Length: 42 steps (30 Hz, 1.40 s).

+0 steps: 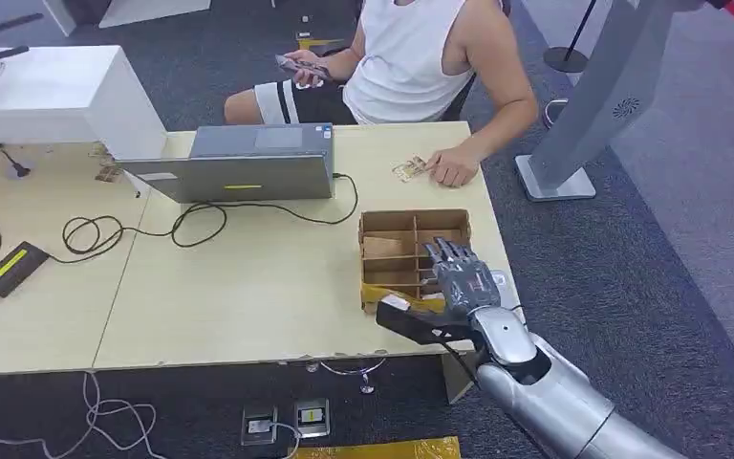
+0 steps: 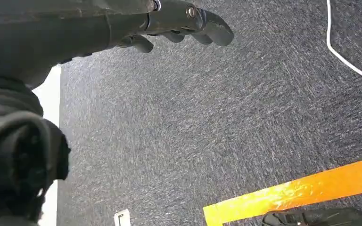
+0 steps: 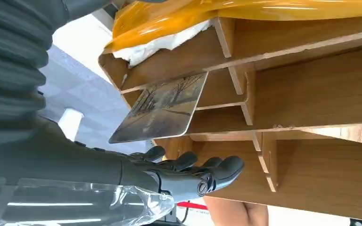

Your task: Pass the card to the sensor for recognition and then transmit it.

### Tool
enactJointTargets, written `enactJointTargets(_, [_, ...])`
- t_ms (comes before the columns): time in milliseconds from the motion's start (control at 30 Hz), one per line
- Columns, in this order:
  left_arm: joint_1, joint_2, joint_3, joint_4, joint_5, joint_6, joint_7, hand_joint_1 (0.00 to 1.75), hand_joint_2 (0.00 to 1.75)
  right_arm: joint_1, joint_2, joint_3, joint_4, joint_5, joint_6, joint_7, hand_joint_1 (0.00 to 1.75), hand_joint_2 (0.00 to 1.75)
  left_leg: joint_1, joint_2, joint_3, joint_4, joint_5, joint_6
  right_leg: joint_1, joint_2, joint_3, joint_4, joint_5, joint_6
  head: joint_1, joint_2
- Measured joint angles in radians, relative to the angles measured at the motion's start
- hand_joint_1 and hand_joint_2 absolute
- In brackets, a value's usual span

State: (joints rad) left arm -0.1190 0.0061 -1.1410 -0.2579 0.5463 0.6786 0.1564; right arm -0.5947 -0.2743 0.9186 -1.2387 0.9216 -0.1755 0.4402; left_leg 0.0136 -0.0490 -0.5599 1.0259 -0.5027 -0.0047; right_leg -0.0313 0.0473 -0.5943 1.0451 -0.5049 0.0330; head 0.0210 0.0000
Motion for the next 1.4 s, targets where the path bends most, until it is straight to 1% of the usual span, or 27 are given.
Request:
enactJointTargets(267, [0.0, 0.0, 0.0, 0.0, 0.002, 0.0, -0.001, 0.0, 0.0, 0.0, -0.001, -0.001, 0.0, -0.01, -0.013, 0.024, 0.0, 1.75, 0.0, 0.0, 0.0, 0.0, 0.0, 0.0, 0.0, 0.0, 0.0, 0.0, 0.0, 0.0, 0.0, 0.0])
enactJointTargets(533, [0.0, 0.0, 0.0, 0.0, 0.004, -0.001, -0.001, 0.0, 0.0, 0.0, -0.002, -0.002, 0.0, -0.01, -0.014, 0.026, 0.0, 1.75, 0.0, 0.0, 0.001, 0.0, 0.0, 0.0, 0.0, 0.0, 0.0, 0.0, 0.0, 0.0, 0.0, 0.0])
enactJointTargets(667, [0.0, 0.0, 0.0, 0.0, 0.007, 0.0, -0.001, 0.0, 0.0, 0.0, -0.003, -0.005, -0.003, -0.011, -0.028, 0.033, 0.0, 1.75, 0.0, 0.0, 0.001, 0.0, 0.0, 0.0, 0.0, 0.0, 0.0, 0.0, 0.0, 0.0, 0.0, 0.0])
enactJointTargets(867, [0.0, 0.0, 0.0, 0.0, 0.008, 0.001, -0.003, 0.0, 0.0, 0.0, -0.011, -0.018, -0.023, -0.011, -0.03, 0.039, 0.0, 1.75, 0.0, 0.001, 0.001, 0.0, 0.0, 0.0, 0.0, 0.0, 0.0, 0.0, 0.0, 0.0, 0.0, 0.0])
enactJointTargets(1100, [0.0, 0.0, 0.0, 0.0, 0.009, 0.002, -0.003, 0.0, 0.0, 0.005, -0.033, -0.028, -0.066, -0.007, -0.03, 0.05, 0.0, 1.75, 0.0, 0.001, 0.001, 0.0, 0.0, 0.0, 0.0, 0.0, 0.0, 0.0, 0.0, 0.0, 0.0, 0.0])
enactJointTargets(1400, [0.0, 0.0, 0.0, 0.0, 0.008, 0.01, -0.006, 0.0, 0.0, 0.016, -0.04, -0.035, -0.089, 0.008, -0.03, 0.048, 0.0, 1.75, 0.0, 0.001, 0.001, 0.0, 0.0, 0.0, 0.0, 0.001, 0.0, 0.0, 0.0, 0.0, 0.0, 0.0])
